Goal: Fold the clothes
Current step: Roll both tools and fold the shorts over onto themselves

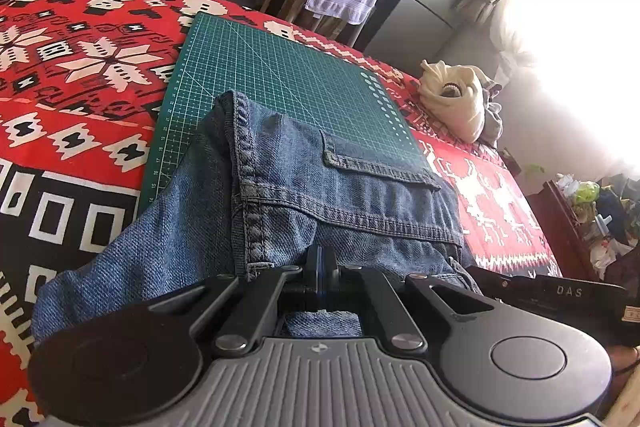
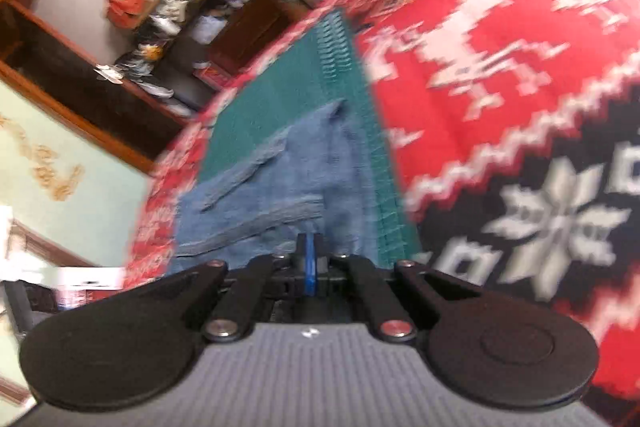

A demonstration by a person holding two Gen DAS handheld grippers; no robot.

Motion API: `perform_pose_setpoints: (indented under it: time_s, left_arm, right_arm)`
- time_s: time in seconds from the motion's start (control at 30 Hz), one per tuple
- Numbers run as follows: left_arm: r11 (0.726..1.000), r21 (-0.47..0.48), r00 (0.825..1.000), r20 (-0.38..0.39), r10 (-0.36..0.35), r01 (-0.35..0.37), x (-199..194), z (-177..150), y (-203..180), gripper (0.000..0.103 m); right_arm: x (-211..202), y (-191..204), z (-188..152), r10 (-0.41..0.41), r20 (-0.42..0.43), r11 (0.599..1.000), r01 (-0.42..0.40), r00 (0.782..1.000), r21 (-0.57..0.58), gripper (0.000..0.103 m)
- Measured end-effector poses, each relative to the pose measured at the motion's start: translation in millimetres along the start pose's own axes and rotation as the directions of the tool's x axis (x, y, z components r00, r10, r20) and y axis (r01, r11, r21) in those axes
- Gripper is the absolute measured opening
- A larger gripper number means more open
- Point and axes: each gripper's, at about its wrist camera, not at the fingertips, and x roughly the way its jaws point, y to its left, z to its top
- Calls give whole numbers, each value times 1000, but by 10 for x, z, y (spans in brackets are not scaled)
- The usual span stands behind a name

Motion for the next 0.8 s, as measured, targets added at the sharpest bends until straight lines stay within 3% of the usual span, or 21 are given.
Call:
perform_pose_setpoints:
  time_s: [0.13, 0.27, 0.5, 0.63, 0.8]
  left_arm:
    - [1000, -6, 1000, -11, 11, -11, -20, 36, -59, 1]
    - [999, -11, 999, 18, -50, 51, -121, 111, -144, 2]
    - [999, 19, 999, 21, 41, -41, -94, 179, 2, 1]
    - [999, 30, 999, 25, 40, -40, -97, 117, 39, 2]
    - [1000, 4, 1000, 15, 24, -24, -130, 74, 101, 3]
  right_arm:
    - [-40, 128, 28, -36, 1, 997, 36, 999, -67, 3]
    - [-100, 273, 116, -18, 35, 993, 22, 999, -120, 3]
    - [99, 344, 84, -86, -26, 975, 78, 996, -208, 0]
    - [50, 290, 61, -63, -17, 979, 58, 998, -197, 0]
    - [-21, 300, 100, -112, -19, 970, 106, 993, -220, 0]
